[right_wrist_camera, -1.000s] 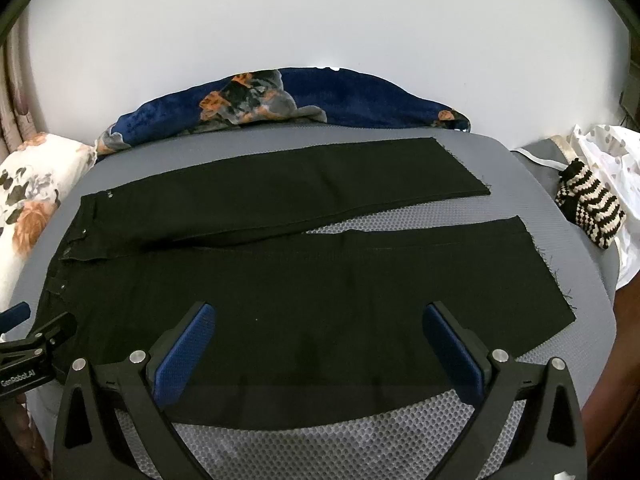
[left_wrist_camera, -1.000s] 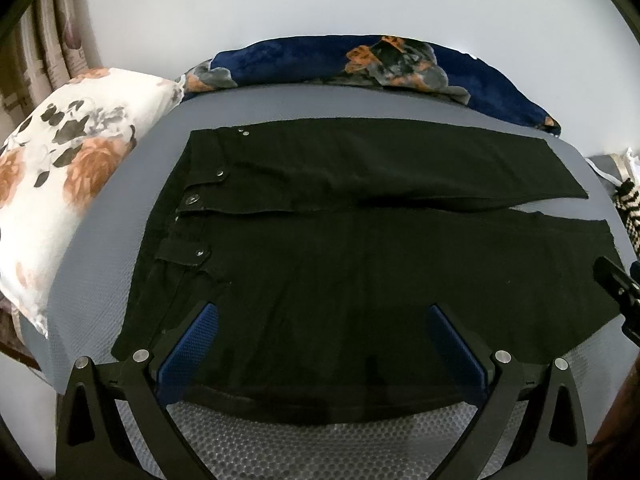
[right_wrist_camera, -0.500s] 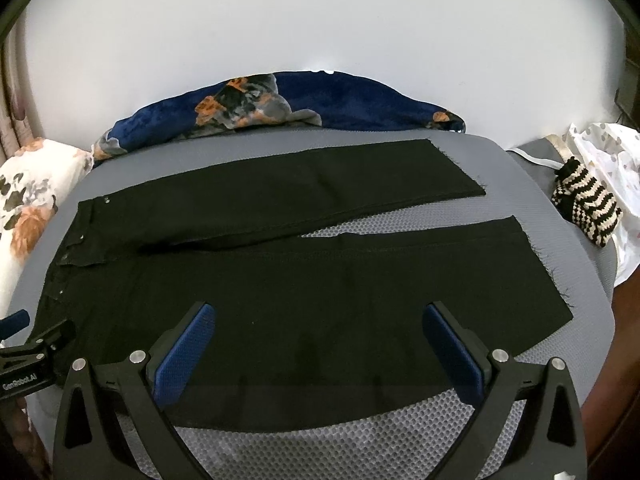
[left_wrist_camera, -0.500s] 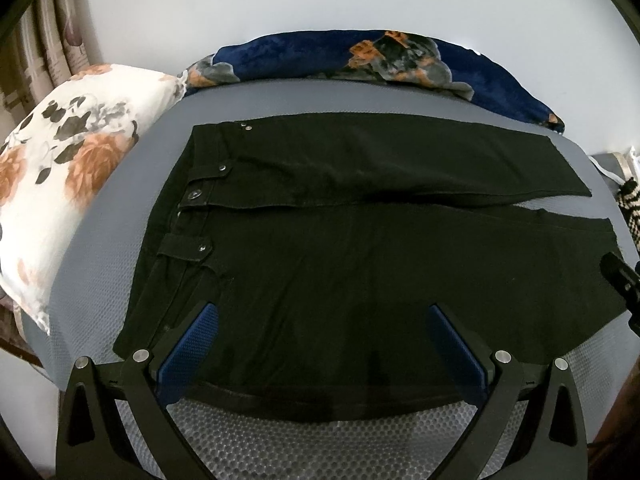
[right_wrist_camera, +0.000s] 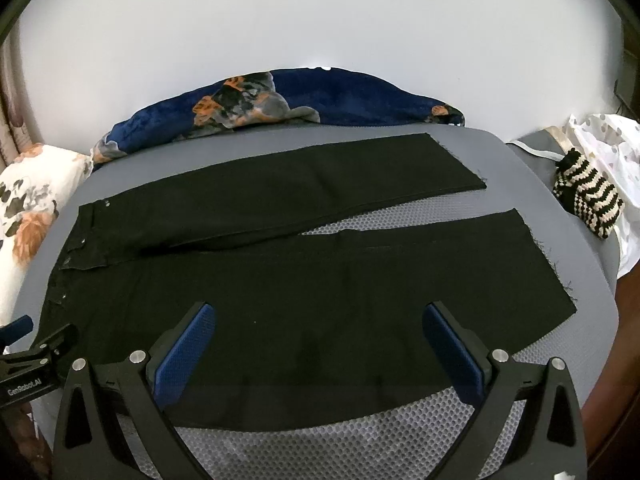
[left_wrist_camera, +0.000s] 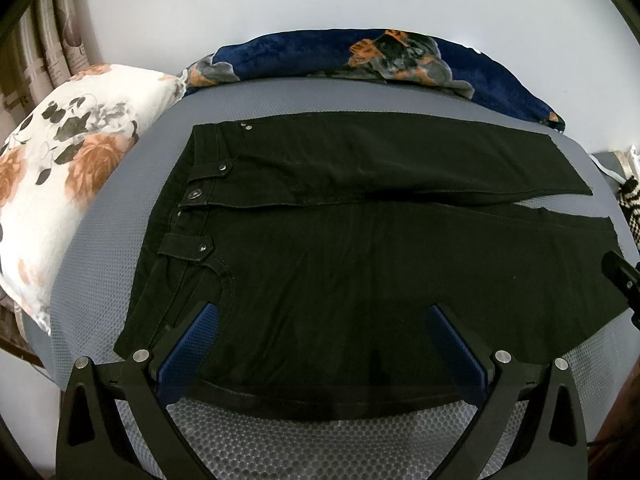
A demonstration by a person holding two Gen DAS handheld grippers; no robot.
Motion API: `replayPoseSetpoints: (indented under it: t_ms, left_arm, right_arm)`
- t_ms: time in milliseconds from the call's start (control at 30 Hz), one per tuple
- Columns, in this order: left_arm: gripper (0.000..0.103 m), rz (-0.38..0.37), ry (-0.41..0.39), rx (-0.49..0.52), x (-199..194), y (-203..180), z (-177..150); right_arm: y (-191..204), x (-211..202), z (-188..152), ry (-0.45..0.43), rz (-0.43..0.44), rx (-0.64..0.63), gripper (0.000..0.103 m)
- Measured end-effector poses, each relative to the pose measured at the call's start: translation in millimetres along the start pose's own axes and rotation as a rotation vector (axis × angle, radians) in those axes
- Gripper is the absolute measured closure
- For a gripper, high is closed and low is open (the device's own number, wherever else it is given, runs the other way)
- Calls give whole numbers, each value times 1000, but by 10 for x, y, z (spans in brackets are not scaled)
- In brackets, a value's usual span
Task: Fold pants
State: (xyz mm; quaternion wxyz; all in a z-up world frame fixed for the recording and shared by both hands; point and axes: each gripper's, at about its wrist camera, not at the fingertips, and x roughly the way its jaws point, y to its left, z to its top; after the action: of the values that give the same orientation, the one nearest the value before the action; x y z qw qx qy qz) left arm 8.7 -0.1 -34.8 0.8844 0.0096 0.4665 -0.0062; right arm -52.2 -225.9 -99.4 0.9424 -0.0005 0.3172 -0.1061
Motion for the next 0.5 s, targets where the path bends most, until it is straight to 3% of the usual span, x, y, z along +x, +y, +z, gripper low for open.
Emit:
replayPoseSetpoints:
  t_ms: [500]
  left_arm:
    - [0,-1,0,-3,-4,14,-1]
  right_arm:
    - [12,18,10,7,-25,-6,0]
